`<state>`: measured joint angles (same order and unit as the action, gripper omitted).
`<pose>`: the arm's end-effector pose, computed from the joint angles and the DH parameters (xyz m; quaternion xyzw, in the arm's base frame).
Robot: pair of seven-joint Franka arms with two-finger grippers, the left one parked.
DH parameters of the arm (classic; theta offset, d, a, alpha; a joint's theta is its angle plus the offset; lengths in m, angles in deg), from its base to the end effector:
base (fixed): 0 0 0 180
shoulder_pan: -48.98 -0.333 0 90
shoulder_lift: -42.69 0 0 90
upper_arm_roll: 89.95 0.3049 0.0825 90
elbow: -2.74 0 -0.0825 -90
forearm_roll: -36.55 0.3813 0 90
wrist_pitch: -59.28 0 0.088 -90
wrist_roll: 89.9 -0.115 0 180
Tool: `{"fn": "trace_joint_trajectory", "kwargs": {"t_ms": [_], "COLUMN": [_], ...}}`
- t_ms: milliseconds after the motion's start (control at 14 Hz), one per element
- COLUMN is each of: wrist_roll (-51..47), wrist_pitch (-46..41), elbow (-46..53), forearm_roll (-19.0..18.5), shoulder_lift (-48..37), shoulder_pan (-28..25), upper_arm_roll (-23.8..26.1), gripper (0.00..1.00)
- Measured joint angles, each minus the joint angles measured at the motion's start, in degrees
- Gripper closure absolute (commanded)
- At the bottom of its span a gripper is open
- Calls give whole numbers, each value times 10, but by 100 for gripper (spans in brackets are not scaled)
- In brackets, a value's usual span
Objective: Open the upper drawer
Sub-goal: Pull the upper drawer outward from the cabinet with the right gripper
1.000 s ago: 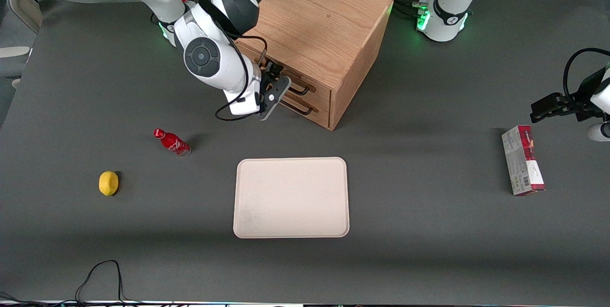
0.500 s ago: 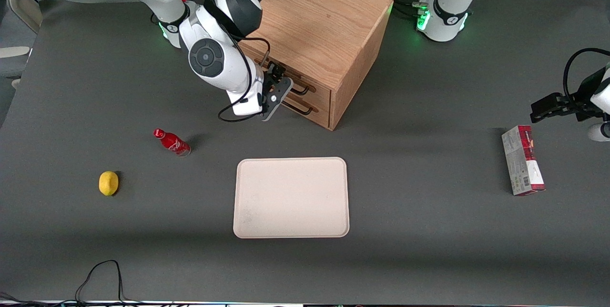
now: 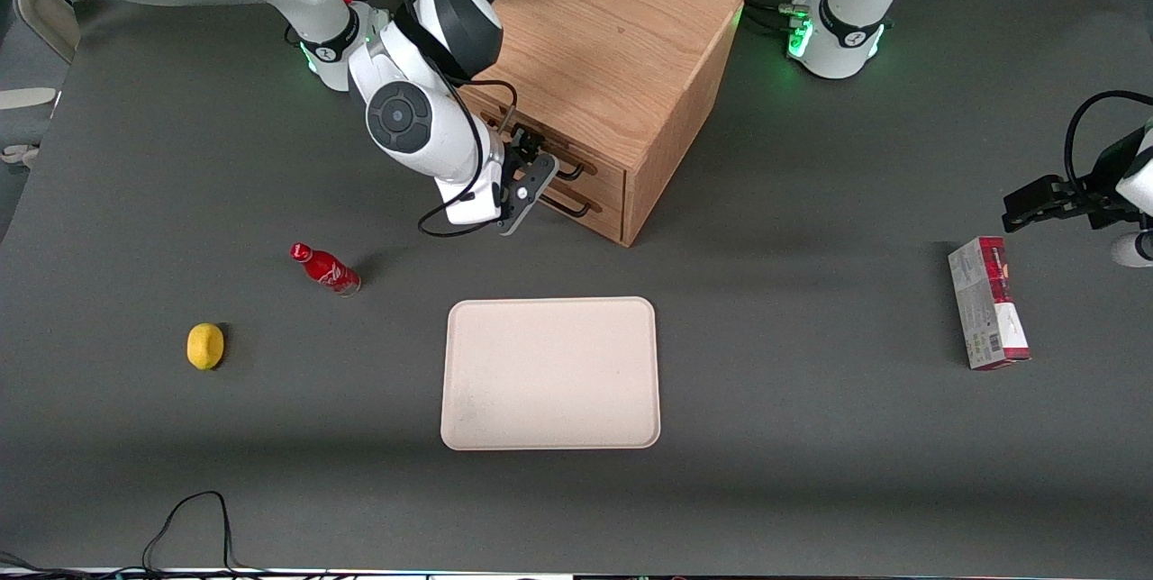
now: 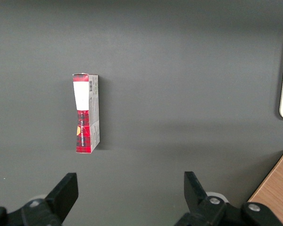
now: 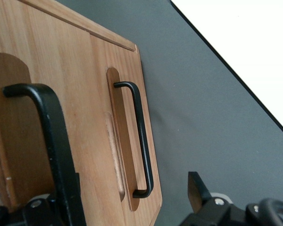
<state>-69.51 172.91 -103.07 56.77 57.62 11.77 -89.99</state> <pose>0.4662 0.3839 0.3611 -0.8998 -0.4028 0.0832 0.1455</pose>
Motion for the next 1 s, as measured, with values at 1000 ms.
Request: {"fn": "trace_joint_trajectory", "kwargs": {"t_ms": [1000], "wrist_roll": [23], "wrist_pitch": [13], "elbow": [67], "forearm_roll": [0], "shoulder_lift": [39], "shoulder_pan": [51], "upper_arm_roll": [-7], "gripper": [0]}}
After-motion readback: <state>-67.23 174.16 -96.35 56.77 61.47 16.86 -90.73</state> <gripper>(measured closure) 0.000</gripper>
